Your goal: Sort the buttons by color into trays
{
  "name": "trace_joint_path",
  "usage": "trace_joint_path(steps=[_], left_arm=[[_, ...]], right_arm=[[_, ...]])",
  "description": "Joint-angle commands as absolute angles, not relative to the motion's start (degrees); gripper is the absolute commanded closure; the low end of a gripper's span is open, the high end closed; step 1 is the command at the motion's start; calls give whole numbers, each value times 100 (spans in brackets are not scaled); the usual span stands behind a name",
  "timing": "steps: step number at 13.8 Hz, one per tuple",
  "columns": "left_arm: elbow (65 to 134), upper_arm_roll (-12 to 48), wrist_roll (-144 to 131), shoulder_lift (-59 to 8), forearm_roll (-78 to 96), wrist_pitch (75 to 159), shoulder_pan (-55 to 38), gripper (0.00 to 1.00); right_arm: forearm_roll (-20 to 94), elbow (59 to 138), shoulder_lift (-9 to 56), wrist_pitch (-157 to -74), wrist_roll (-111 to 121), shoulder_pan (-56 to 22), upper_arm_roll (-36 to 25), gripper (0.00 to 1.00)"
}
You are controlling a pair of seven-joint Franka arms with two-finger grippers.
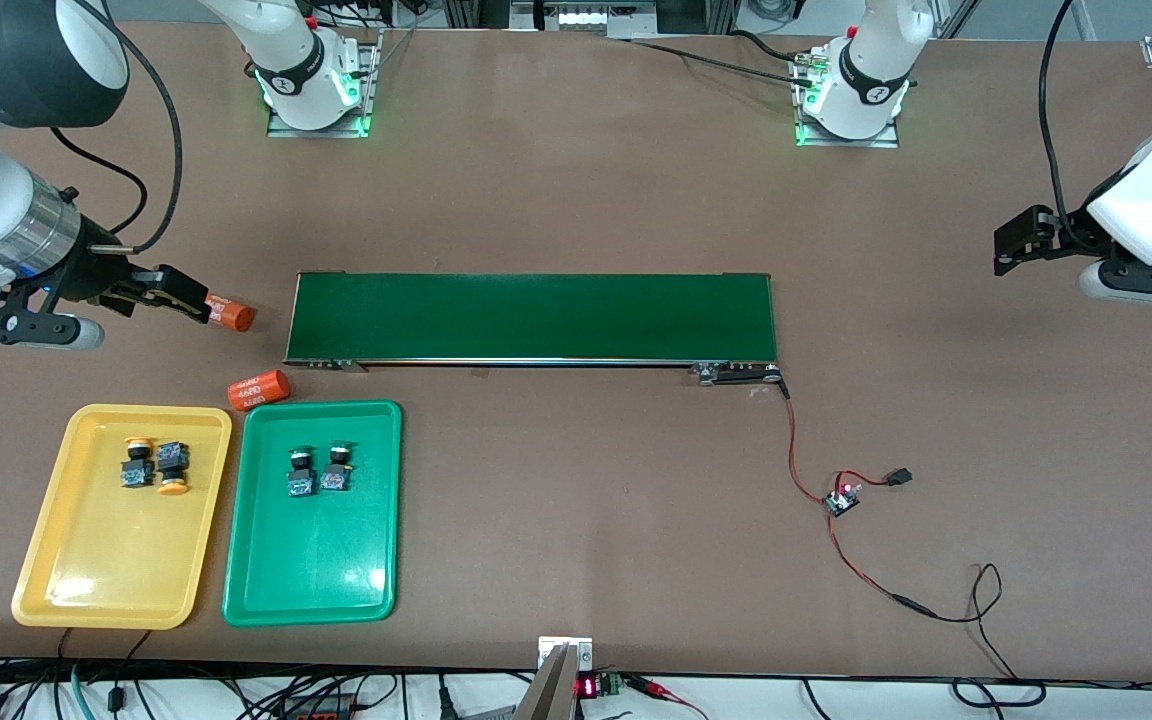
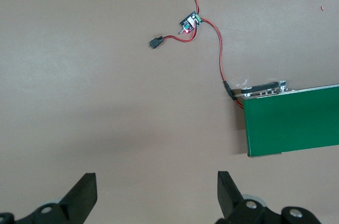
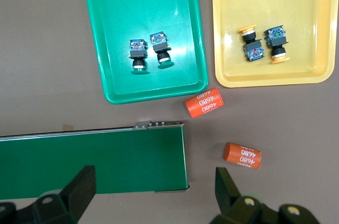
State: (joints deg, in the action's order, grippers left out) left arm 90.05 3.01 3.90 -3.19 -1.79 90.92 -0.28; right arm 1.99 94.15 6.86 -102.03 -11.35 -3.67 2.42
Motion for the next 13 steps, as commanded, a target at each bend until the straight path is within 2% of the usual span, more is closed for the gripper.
trace_joint_path(steps=[1, 13], left_arm=[[8956, 308, 413, -299, -237, 9018, -26, 0], [8956, 308, 413, -299, -237, 9009, -26, 0]], right_arm=[[123, 9475, 589, -10151, -1160, -369, 264, 0], [-105, 9475, 589, -10134, -1116, -369, 264, 0]])
